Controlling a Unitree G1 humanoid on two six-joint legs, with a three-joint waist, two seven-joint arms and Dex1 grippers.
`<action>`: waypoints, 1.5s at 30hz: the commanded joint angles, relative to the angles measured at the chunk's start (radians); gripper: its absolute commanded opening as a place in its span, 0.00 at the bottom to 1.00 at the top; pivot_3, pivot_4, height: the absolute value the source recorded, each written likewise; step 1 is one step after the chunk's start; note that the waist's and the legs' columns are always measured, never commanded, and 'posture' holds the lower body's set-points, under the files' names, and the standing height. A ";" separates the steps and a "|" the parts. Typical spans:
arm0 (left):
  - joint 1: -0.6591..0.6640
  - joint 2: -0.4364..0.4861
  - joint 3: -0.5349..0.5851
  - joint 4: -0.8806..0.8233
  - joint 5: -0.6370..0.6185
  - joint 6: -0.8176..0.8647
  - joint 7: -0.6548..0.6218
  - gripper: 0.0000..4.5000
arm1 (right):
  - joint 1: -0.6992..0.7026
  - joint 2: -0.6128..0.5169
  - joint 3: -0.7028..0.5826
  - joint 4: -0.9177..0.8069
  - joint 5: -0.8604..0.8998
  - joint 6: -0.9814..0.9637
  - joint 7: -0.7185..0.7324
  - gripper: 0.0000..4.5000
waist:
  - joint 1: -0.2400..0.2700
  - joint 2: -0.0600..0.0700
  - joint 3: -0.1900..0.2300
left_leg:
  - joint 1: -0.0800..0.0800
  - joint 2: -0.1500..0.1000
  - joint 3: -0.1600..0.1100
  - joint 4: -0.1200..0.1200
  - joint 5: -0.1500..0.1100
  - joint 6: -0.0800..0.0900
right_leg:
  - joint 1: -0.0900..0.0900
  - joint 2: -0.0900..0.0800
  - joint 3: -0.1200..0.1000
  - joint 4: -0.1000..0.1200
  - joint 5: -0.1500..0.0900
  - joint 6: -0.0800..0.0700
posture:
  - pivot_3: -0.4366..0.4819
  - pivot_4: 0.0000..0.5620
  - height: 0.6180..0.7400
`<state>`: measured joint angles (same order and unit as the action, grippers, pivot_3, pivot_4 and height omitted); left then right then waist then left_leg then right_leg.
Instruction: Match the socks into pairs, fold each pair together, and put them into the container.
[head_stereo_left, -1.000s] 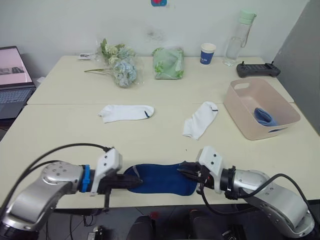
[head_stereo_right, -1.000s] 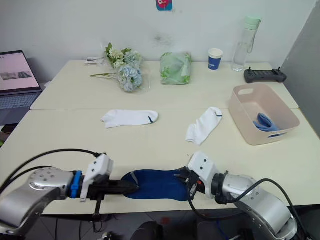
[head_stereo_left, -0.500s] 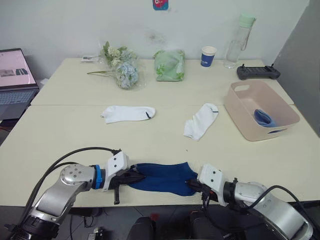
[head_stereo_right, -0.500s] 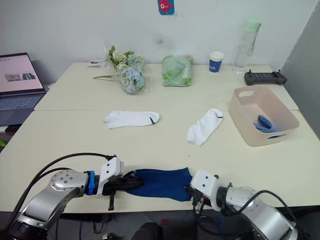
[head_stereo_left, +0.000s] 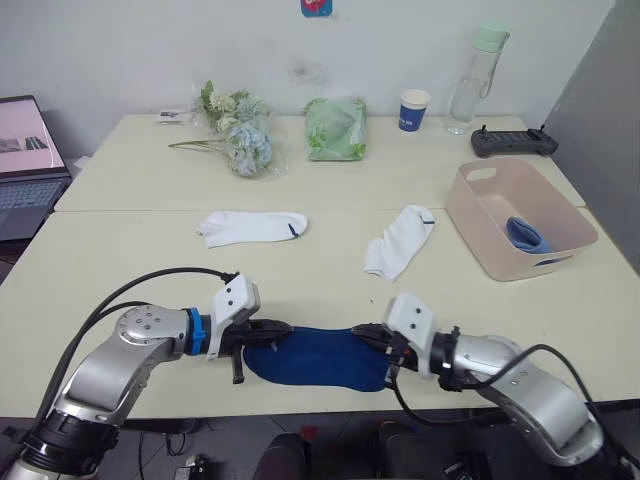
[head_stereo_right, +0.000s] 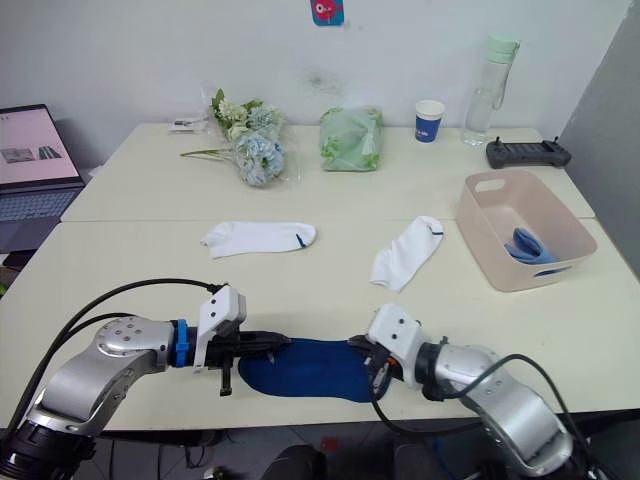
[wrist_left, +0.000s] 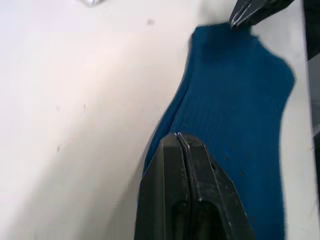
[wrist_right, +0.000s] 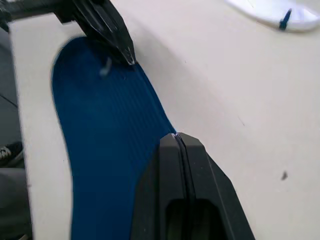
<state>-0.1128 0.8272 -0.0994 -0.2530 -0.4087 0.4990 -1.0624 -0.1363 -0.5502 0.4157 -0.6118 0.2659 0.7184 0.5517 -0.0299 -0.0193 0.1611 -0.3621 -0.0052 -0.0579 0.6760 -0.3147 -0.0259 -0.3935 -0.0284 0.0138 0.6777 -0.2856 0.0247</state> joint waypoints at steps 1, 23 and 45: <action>0.020 0.009 -0.028 0.002 0.040 -0.012 -0.002 0.00 | -0.029 0.026 0.027 0.038 -0.049 0.011 -0.028 0.01 | 0.001 0.000 0.000 | -0.002 0.000 0.000 0.000 0.000 0.000 | -0.002 0.000 0.000 0.000 0.000 0.000 | 0.48 0.27 1.00; -0.058 0.010 -0.014 0.028 0.031 -0.093 -0.092 0.00 | 0.195 0.035 -0.386 -0.178 0.175 0.110 -0.044 0.09 | 0.005 0.002 0.000 | 0.001 0.000 -0.002 0.000 0.000 0.000 | 0.003 -0.001 -0.002 -0.001 0.000 0.000 | 0.48 0.27 1.00; -0.013 -0.015 -0.042 0.050 0.095 -0.181 -0.109 0.00 | 0.253 0.024 -0.103 -0.095 0.022 0.076 -0.112 0.54 | -0.001 0.001 0.001 | 0.001 0.000 -0.002 0.000 0.000 0.001 | 0.003 -0.001 -0.002 -0.002 0.000 0.000 | 0.48 0.27 1.00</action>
<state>-0.1268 0.8144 -0.1507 -0.1933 -0.3120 0.3366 -1.1688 0.1115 -0.5219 0.2889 -0.6929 0.2879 0.7977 0.4225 -0.0306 -0.0179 0.1618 -0.3607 -0.0049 -0.0596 0.6761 -0.3151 -0.0251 -0.3903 -0.0292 0.0117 0.6760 -0.2858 0.0249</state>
